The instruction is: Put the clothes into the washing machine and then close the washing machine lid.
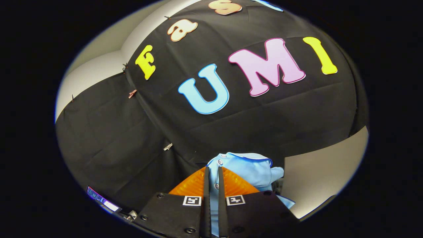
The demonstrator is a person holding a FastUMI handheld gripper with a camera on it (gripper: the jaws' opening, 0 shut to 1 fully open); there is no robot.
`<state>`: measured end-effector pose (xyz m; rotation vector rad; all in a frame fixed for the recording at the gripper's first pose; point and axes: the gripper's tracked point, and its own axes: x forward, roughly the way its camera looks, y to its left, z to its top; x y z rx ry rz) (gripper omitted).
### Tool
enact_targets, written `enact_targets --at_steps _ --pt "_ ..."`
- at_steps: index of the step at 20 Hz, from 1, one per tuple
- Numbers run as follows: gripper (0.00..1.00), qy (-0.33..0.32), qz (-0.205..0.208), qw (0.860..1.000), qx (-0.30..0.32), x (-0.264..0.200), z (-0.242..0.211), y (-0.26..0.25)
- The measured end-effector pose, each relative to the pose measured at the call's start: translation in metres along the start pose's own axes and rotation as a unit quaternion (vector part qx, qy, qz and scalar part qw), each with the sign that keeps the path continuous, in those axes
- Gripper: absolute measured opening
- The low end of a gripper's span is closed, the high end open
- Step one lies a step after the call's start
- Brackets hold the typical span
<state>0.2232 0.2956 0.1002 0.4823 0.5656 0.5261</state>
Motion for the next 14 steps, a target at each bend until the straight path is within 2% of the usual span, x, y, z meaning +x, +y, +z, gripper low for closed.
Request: enact_targets --at_steps 2,6,12,14 --pt "0.13 0.006 0.007 1.0 0.015 0.021 -0.016 0.013" --pt "0.13 0.031 -0.011 0.999 0.031 0.063 -0.063 0.022" --pt "0.13 0.049 -0.061 0.997 0.02 0.114 -0.127 0.003" --pt "0.13 0.047 -0.087 0.995 0.008 0.132 -0.147 -0.018"
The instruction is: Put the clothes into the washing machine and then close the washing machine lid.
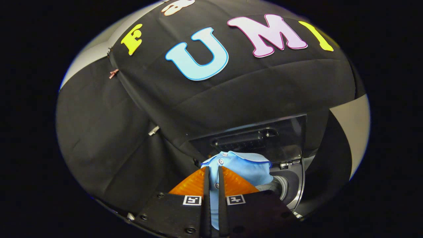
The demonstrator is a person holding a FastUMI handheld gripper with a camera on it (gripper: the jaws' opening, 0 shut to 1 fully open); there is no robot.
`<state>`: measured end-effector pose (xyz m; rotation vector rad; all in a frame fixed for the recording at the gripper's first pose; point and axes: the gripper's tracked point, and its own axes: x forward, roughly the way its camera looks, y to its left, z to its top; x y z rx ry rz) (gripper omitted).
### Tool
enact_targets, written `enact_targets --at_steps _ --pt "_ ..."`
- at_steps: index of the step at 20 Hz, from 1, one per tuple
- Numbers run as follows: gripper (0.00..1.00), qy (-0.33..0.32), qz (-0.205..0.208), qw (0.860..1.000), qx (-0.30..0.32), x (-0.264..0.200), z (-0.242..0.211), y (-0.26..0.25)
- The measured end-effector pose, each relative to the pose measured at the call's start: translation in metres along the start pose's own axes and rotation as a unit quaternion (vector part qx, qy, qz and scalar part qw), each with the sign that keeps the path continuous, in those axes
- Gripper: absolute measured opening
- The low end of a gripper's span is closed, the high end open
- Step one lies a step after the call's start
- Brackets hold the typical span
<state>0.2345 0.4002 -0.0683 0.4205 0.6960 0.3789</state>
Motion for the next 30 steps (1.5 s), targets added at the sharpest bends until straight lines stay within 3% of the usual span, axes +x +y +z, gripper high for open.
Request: enact_targets --at_steps 6,30 --pt "0.13 0.028 -0.033 0.999 0.008 0.046 -0.056 -0.027" --pt "0.13 0.086 -0.163 0.98 -0.076 0.125 -0.182 -0.124"
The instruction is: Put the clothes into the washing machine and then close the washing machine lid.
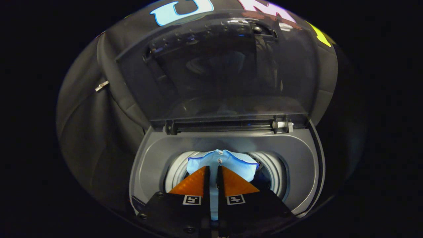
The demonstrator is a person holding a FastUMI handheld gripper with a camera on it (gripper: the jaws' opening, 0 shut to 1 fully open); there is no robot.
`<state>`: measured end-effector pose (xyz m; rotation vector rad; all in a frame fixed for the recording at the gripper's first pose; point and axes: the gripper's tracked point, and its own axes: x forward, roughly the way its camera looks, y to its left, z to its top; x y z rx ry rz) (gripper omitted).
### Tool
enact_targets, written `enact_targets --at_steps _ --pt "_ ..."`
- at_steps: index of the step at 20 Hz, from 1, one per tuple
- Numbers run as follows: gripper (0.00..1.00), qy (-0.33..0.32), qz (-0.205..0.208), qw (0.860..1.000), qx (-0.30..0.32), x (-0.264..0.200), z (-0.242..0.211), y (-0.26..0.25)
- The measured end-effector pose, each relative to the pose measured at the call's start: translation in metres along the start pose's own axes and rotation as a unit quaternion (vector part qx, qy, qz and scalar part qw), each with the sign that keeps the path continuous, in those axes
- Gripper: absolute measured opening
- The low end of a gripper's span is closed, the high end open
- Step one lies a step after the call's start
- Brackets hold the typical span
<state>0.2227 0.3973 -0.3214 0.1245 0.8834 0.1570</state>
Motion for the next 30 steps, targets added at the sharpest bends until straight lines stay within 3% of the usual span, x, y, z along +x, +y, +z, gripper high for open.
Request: enact_targets --at_steps 5,11,14,15,19,24,30 --pt "0.13 0.008 -0.018 1.0 0.001 0.012 -0.013 -0.01" --pt "0.1 -0.019 -0.01 1.0 -0.012 -0.004 0.011 0.001" --pt "0.5 -0.012 -0.019 1.0 -0.015 -0.003 0.005 -0.004" --pt "0.55 -0.009 -0.022 1.0 -0.016 -0.004 0.002 -0.006" --pt "0.99 -0.001 -0.029 0.999 -0.013 -0.002 -0.005 -0.014" --pt "0.99 -0.026 -0.021 0.999 -0.031 -0.023 0.016 -0.007" --pt "0.99 -0.105 -0.001 0.994 -0.037 -0.077 0.092 0.014"
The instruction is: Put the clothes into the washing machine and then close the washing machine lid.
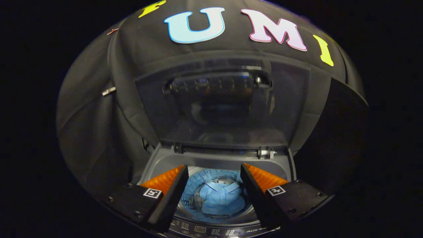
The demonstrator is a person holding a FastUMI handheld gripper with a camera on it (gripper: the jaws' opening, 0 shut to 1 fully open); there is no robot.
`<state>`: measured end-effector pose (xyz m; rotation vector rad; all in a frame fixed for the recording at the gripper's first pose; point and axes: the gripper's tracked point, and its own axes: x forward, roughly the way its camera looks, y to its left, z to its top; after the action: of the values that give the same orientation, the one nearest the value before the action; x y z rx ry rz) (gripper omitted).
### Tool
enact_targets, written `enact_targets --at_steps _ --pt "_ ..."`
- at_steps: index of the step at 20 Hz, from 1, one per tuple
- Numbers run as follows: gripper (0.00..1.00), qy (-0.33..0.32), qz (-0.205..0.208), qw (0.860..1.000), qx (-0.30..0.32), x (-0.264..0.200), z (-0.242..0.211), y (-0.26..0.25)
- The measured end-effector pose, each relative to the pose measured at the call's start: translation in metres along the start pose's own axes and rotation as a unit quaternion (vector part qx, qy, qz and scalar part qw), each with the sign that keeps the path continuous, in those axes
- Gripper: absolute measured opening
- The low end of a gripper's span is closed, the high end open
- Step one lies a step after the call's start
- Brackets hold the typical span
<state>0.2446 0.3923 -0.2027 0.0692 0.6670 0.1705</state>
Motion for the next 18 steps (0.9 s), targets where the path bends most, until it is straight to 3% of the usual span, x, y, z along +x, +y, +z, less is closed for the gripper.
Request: enact_targets --at_steps 10,18 --pt "0.99 -0.099 0.01 0.995 0.022 -0.016 0.148 0.017" --pt "0.99 -0.092 -0.005 0.995 0.024 0.031 0.189 0.024"
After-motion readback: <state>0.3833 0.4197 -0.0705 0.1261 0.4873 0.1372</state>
